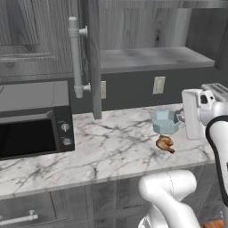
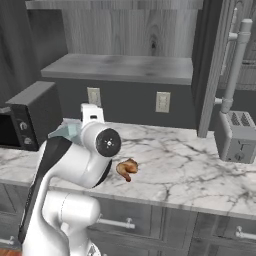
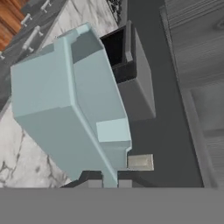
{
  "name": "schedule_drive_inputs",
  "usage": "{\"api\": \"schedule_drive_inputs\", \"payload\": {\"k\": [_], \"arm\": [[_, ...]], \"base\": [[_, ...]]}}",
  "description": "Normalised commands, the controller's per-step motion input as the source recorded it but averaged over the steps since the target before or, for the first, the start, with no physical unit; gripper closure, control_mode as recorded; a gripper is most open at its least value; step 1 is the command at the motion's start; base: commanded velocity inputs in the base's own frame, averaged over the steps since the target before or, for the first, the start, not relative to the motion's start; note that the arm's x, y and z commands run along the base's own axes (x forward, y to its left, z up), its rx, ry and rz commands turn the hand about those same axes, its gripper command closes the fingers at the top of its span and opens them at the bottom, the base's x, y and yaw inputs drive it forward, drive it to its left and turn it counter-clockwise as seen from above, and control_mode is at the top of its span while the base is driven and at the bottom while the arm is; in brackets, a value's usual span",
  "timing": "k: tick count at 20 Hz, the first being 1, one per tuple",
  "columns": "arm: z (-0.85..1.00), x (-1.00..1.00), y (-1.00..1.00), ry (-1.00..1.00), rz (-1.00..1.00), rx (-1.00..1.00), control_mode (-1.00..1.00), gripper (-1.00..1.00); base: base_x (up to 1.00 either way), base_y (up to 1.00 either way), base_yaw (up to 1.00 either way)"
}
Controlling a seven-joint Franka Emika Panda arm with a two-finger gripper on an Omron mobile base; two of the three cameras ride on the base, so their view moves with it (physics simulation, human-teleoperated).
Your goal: Retrieve the tupperware from the cabinet, then place the raw meat into the tupperware to avoid contamination.
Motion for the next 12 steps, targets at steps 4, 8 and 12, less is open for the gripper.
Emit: {"api": "schedule_drive_inputs", "payload": {"k": [4, 8, 12], "arm": [[-0.47, 0.20, 0.18, 0.03, 0.02, 0.00, -1.00, 1.00], [-0.47, 0.21, 0.15, 0.01, 0.01, 0.00, -1.00, 1.00], [-0.42, 0.33, 0.06, 0.01, 0.00, 0.00, -1.00, 1.00]], "base": [[0.00, 0.00, 0.00], [0.00, 0.00, 0.00], [0.00, 0.00, 0.00]]}}
